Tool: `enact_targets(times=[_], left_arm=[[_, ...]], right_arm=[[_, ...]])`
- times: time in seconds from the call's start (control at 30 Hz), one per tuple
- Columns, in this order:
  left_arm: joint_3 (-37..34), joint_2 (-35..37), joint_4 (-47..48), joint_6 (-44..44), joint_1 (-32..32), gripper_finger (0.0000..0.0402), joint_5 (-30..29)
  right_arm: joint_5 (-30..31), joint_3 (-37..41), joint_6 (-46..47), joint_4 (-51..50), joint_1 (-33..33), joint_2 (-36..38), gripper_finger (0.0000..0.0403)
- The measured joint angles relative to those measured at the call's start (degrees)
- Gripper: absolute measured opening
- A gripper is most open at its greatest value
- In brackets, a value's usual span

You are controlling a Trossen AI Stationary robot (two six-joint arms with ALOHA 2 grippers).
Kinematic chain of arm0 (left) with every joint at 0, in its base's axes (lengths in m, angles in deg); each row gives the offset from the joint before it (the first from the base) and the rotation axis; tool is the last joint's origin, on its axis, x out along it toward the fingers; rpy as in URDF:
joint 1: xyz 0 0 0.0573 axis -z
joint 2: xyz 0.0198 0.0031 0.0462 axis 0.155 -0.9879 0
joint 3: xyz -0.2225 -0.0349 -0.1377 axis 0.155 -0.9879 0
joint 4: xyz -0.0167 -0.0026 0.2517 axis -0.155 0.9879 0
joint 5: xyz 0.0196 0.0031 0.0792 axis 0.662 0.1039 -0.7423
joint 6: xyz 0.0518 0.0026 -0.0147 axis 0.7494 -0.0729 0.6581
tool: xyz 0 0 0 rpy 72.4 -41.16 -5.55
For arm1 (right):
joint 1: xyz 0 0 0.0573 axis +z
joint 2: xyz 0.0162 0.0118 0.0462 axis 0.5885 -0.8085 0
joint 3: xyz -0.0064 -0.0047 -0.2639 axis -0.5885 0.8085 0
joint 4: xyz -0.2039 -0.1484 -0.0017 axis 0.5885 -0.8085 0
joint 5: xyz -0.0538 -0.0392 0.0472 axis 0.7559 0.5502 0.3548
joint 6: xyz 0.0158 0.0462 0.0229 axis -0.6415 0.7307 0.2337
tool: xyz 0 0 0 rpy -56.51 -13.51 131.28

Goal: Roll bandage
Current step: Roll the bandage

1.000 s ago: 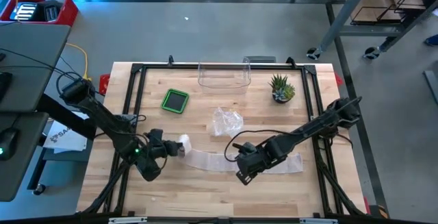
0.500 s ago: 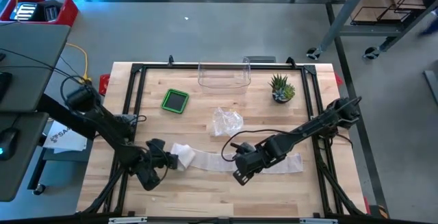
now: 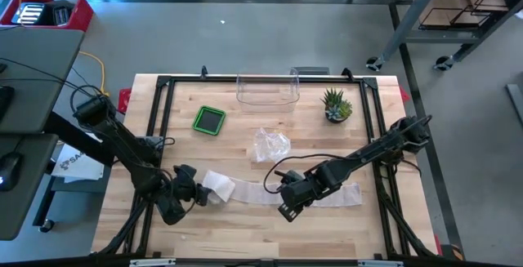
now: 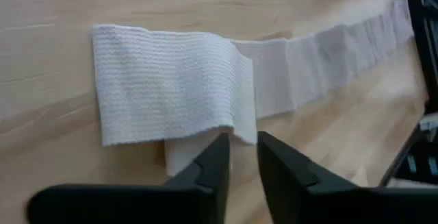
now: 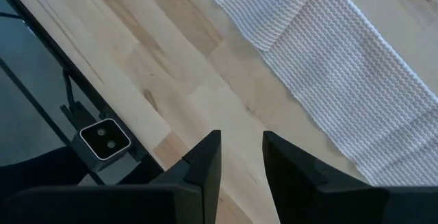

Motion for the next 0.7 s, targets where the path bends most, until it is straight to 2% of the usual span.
enact_targets(times=[0.2,0.33,0.43,0.57,0.7], left_arm=[[1.85,3.56,2.51,4.77,0.79,0.0147,0.82],[3.09,6.62,3.93,10.19,0.5,0.0182,-0.58],[3.14,6.82,4.51,15.36,-1.12,0.0194,-0.65],[3.08,6.14,1.97,20.48,-4.46,0.0197,2.69],[3.08,4.51,-5.14,30.99,-8.24,0.0197,7.23]], right_arm=[[-0.33,-0.02,-3.66,0.0,-0.02,-0.02,0.0099],[-0.3,-0.02,-7.84,-0.23,-0.02,-0.02,0.0099],[3.7,-0.02,-12.36,-0.13,-0.14,-0.04,0.0098],[11.64,0.42,-3.98,0.18,-2.02,-1.46,0.0072],[12.32,4.25,3.26,8.18,-3.41,-3.14,0.0023]])
